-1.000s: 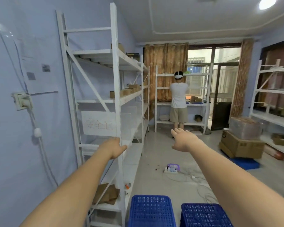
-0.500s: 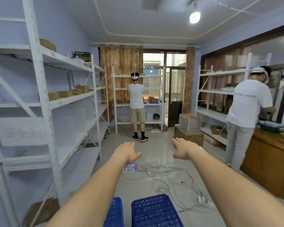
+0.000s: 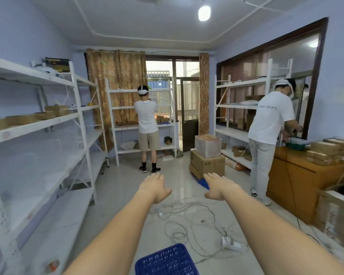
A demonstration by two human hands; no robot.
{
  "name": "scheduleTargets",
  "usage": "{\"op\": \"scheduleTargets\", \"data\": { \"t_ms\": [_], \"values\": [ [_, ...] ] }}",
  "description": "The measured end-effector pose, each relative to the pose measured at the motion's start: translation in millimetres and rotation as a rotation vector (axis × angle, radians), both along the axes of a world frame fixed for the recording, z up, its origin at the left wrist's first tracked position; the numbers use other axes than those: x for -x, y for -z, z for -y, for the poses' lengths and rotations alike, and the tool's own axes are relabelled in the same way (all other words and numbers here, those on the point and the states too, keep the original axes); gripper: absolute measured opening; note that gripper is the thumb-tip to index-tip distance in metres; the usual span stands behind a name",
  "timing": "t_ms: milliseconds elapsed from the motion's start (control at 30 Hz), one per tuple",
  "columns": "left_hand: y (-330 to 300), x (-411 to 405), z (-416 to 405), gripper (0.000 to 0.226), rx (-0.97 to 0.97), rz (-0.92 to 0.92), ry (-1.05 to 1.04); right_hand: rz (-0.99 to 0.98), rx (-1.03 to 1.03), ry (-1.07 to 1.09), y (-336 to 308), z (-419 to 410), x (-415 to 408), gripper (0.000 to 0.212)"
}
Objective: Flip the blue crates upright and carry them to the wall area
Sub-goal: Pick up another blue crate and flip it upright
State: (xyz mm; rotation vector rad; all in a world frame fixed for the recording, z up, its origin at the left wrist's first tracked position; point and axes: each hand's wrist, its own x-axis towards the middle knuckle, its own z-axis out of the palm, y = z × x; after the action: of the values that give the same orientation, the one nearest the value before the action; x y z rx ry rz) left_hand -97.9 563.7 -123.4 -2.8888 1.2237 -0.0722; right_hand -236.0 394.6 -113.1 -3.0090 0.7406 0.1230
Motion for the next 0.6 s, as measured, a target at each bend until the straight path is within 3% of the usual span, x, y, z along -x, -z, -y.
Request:
{"op": "scheduleTargets", "data": {
  "t_ms": [233,600],
  "values": [
    [13.5,-80.3,68.7,0.074,0.039,-0.019,0.010,0.023,0.021,0.005,-5.6,55.0,-71.3,0.075],
    [53.6,-165.0,161.1,0.070,0.000,-0.090,0.004,-0.105,-0.059,0.025,52.1,157.3,-155.1,0.075]
  ]
}}
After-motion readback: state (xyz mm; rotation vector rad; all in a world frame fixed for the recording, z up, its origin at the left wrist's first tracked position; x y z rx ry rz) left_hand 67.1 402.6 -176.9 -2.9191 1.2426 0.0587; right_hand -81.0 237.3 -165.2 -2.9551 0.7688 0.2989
